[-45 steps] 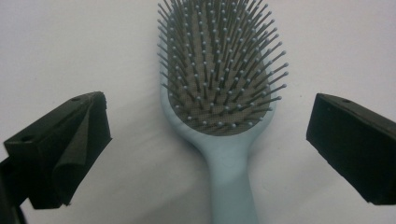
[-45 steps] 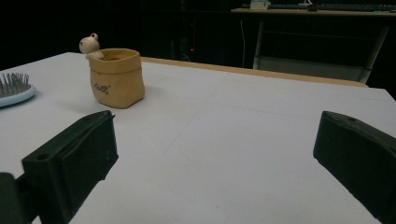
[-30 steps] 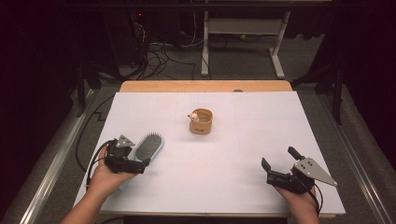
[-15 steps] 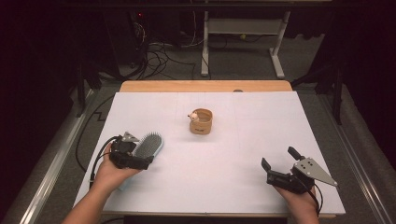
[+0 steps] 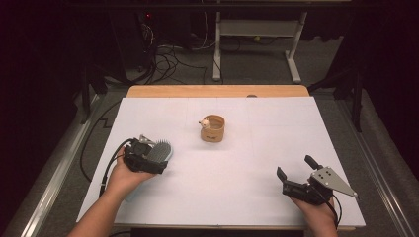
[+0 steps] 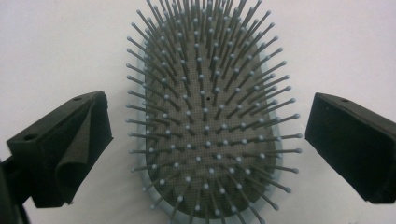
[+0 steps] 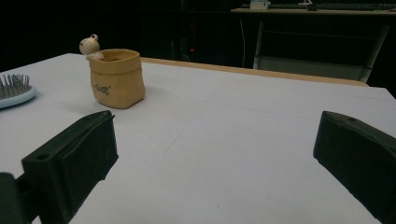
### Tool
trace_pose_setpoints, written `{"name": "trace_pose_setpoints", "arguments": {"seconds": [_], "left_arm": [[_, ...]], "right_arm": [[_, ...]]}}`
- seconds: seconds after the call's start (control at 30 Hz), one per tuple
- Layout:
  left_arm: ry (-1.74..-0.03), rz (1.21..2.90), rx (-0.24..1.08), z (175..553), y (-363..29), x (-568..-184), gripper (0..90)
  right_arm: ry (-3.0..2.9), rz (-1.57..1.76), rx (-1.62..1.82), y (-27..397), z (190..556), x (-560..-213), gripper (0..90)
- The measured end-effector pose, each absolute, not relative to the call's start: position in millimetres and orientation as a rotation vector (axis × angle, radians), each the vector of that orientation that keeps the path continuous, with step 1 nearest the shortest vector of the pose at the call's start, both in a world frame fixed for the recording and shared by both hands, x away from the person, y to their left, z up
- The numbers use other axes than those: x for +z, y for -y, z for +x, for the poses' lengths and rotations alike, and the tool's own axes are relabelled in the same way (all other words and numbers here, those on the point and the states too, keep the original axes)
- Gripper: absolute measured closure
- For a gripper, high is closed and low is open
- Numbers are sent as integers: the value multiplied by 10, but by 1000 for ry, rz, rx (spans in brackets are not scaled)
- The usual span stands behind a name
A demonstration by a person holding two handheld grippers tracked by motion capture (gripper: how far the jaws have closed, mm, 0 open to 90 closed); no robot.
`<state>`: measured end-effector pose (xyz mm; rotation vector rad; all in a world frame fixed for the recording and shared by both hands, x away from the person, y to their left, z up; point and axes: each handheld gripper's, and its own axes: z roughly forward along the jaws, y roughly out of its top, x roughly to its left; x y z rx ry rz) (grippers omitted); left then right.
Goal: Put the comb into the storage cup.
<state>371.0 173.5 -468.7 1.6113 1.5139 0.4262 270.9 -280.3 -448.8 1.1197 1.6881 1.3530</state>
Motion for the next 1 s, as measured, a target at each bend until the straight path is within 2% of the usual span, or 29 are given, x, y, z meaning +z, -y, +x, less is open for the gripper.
{"name": "trace_pose_setpoints", "arguments": {"seconds": [0.63, 1.0], "left_arm": [[-1583, 1699, 383, 3802, -1619, -4808, 41], [-1613, 1696, 340, 3843, -1623, -4813, 41]], "right_arm": [[-1684, 1126, 1362, 2811, 2707, -4488, 4], [-1684, 1124, 1360, 2806, 2706, -4486, 4]]}}
